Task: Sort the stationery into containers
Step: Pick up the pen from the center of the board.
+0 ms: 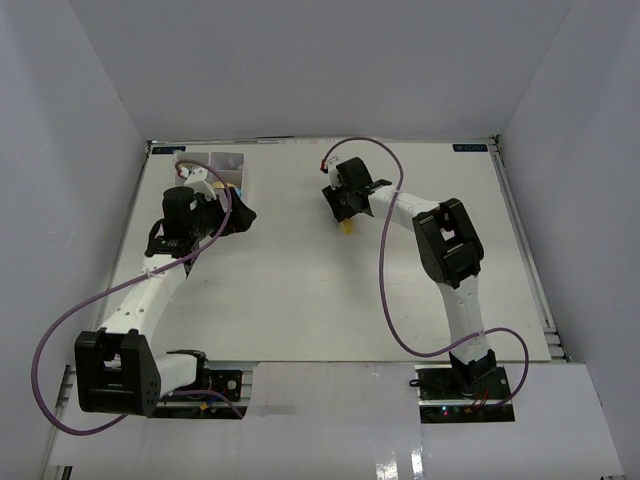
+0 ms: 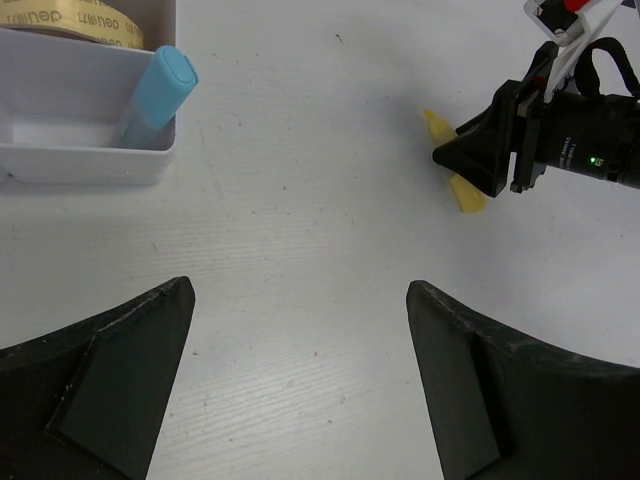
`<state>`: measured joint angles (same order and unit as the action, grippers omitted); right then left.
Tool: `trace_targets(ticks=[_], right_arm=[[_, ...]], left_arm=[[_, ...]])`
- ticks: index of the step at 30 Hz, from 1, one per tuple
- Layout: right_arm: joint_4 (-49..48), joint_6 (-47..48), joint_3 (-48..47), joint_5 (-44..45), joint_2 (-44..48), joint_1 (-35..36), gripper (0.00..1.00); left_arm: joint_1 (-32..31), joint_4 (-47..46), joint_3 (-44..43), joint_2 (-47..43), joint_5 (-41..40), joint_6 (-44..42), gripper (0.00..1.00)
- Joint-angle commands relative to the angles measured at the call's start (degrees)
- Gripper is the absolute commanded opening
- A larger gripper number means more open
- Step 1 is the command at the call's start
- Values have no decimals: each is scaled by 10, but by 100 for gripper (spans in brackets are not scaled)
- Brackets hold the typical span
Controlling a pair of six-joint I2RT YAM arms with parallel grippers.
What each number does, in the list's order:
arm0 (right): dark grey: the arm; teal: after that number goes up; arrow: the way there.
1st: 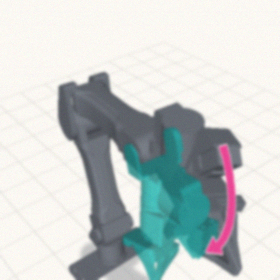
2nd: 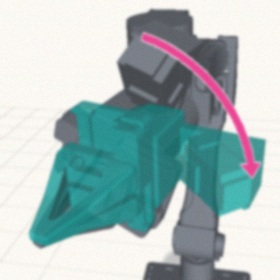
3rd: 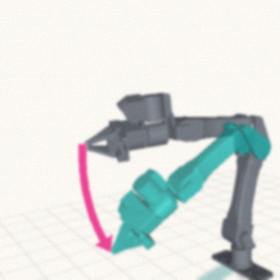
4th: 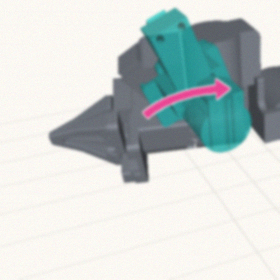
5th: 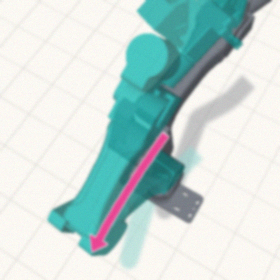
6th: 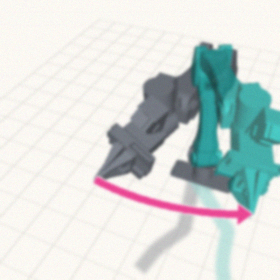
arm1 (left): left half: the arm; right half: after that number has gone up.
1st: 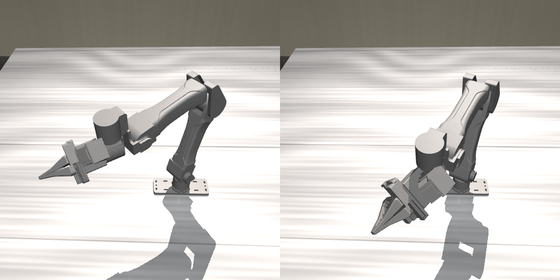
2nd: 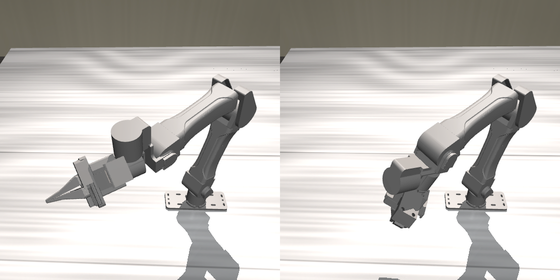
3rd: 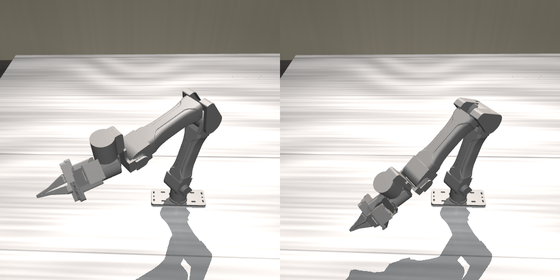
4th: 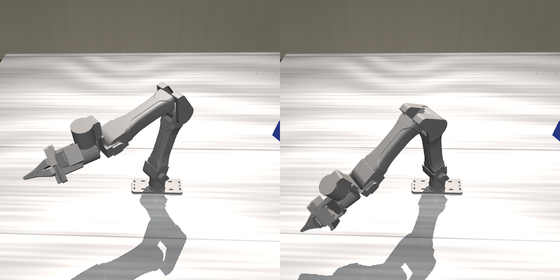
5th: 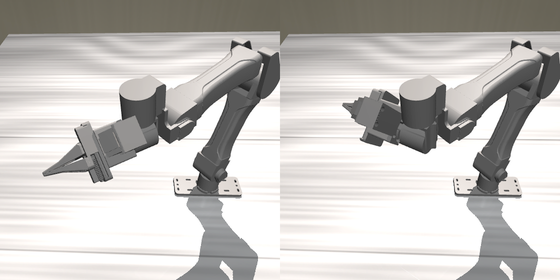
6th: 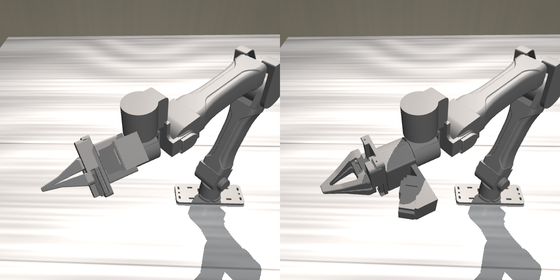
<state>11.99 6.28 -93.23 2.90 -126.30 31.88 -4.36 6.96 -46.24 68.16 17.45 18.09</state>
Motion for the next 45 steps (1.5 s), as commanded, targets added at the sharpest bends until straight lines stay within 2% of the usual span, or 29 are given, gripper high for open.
trace_targets(ticks=[1, 5, 10, 17, 24, 27, 30, 38, 40, 45], right_arm=[[5, 1, -18, -5, -11, -5, 48], [5, 2, -22, -6, -14, -10, 36], [5, 4, -27, -3, -6, -17, 34], [3, 11, -18, 25, 32, -30, 24], [-1, -14, 29, 4, 138, -30, 22], [-37, -50, 93, -19, 212, -24, 17], [-76, -97, 159, -38, 287, -15, 16], [-172, -205, 298, -32, 465, 58, 15], [-205, -217, 334, -28, 490, 83, 15], [-238, -244, 374, 44, 545, 136, 13]], left_arm=[[-2, 2, -14, -3, 17, 3, 98], [-3, 2, -14, 0, 18, 2, 98], [-2, 2, -14, 1, 27, 2, 98], [-2, -14, -8, 1, 56, 5, 98], [-21, -49, 6, -16, 102, 15, 98], [-58, -56, 9, -32, 101, 19, 98], [-86, -63, 16, -51, 94, 42, 98], [-211, -109, 36, -96, 36, 113, 97], [-248, -121, 36, -97, 7, 135, 97], [-352, -135, 25, -84, -93, 149, 94]])
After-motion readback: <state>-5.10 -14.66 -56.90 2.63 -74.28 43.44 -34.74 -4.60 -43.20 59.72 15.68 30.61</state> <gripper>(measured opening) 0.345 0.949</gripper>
